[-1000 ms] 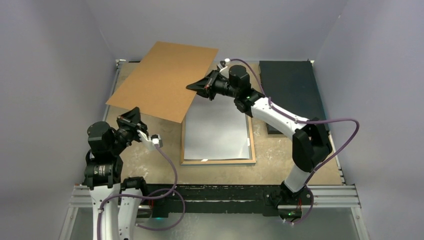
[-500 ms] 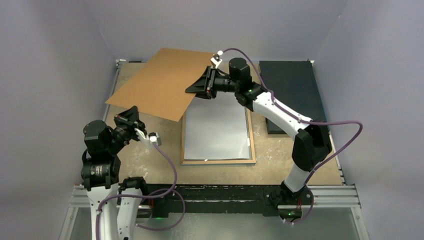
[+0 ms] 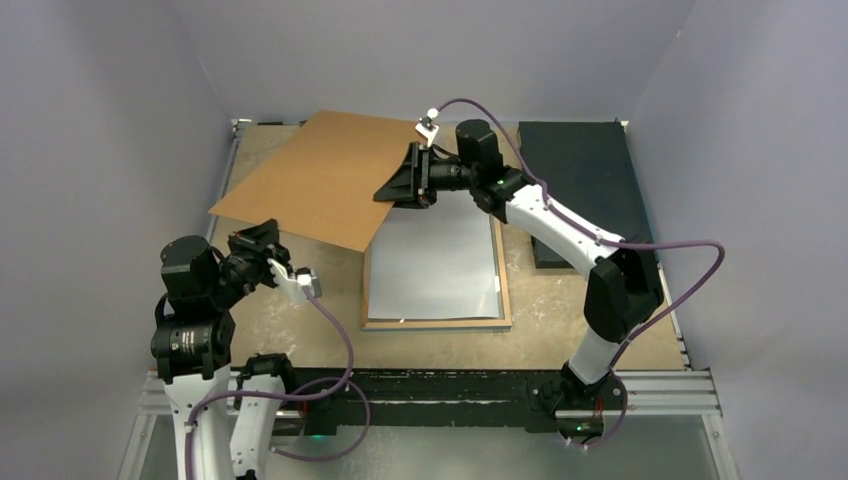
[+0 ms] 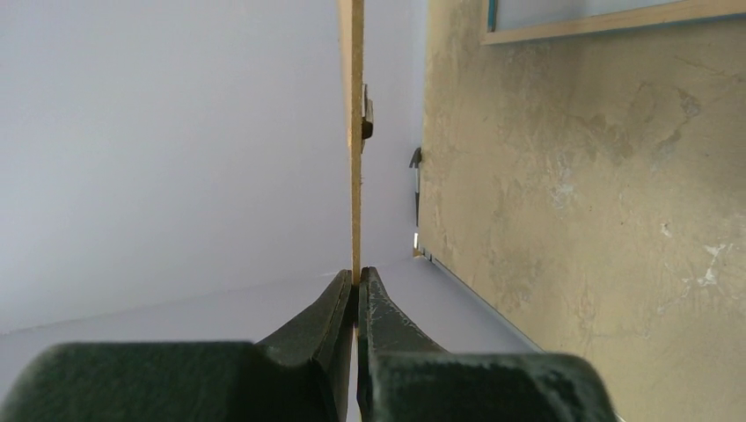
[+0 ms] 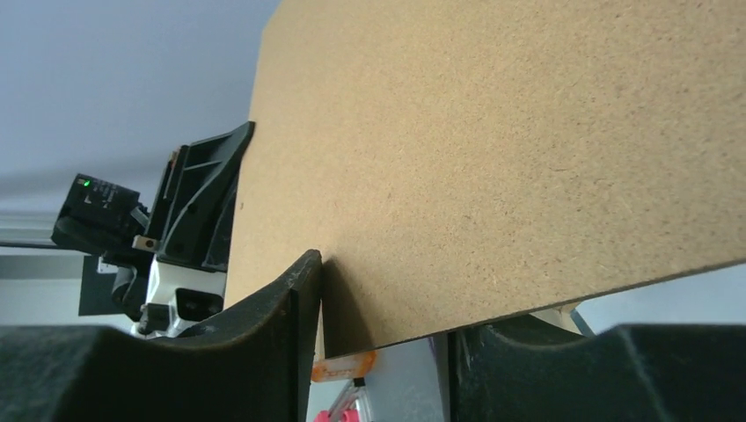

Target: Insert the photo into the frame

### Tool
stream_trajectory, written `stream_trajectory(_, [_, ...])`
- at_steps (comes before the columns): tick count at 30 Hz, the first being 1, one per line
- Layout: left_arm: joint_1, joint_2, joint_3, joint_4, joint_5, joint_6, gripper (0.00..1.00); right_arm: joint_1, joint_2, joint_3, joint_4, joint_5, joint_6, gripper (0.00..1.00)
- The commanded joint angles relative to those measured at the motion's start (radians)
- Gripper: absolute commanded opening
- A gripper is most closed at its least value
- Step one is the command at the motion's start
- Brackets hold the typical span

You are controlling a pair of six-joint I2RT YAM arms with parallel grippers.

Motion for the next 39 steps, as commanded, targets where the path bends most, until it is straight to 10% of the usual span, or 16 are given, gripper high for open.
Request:
stream_trajectory(1, [-0.006, 0.001, 0.058, 0.052, 0.061, 0.022, 0.00, 0.030, -0.009, -0.029, -0.042, -0.147, -0.161, 0.50])
stream_trajectory(27, [-0.006, 0.074, 0.140, 0.072, 0.038, -0.064, 0.00, -0.073, -0.155, -0.063, -0.269, -0.148, -0.516, 0.78])
stream_trajectory(39, [-0.006, 0.091, 0.154, 0.200, 0.026, -0.165, 0.00, -0.073, -0.216, -0.243, -0.073, -0.209, -0.429, 0.94])
